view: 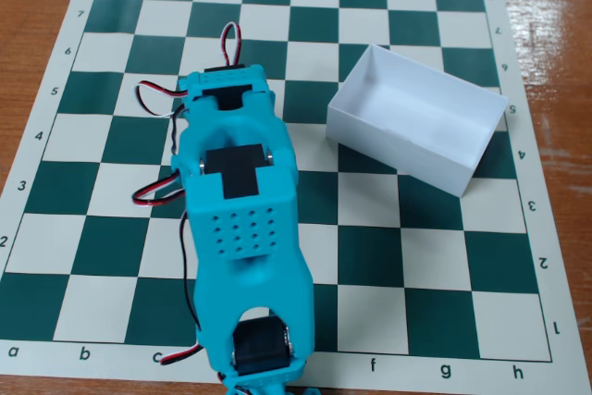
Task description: Grab the toy horse and put it in the box.
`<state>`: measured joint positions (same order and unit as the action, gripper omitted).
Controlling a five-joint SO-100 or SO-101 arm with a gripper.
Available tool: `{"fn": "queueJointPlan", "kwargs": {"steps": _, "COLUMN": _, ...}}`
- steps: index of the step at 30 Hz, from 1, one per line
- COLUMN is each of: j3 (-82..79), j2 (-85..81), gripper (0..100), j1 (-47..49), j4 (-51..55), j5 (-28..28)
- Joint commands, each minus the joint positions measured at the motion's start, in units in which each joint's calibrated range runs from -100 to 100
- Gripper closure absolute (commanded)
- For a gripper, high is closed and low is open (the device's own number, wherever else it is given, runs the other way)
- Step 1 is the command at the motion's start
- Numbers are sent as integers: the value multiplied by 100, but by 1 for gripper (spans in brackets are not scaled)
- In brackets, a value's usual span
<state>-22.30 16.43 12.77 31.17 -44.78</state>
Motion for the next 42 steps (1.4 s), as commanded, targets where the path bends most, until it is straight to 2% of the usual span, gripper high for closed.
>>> {"fn": "queueJointPlan", "kwargs": {"steps": 1, "j3": 159, "j2": -165, "gripper": 100, "j1": -156, "j4": -53, "j5": -81}}
{"fn": "queueJointPlan", "kwargs": {"steps": 7, "j3": -223, "j2": -731, "gripper": 100, "j1": -220, "j4": -53, "j5": -208}}
{"fn": "queueJointPlan", "kwargs": {"steps": 16, "j3": -1070, "j2": -2651, "gripper": 100, "j1": -370, "j4": -152, "j5": -437}}
{"fn": "queueJointPlan", "kwargs": {"steps": 24, "j3": -2308, "j2": -4156, "gripper": 100, "j1": -1091, "j4": -443, "j5": -716}}
{"fn": "queueJointPlan", "kwargs": {"steps": 34, "j3": -2717, "j2": -3749, "gripper": 100, "j1": -2356, "j4": -1465, "j5": -1033}}
{"fn": "queueJointPlan", "kwargs": {"steps": 42, "j3": -2390, "j2": -2908, "gripper": 100, "j1": -2877, "j4": -1913, "j5": -1038}}
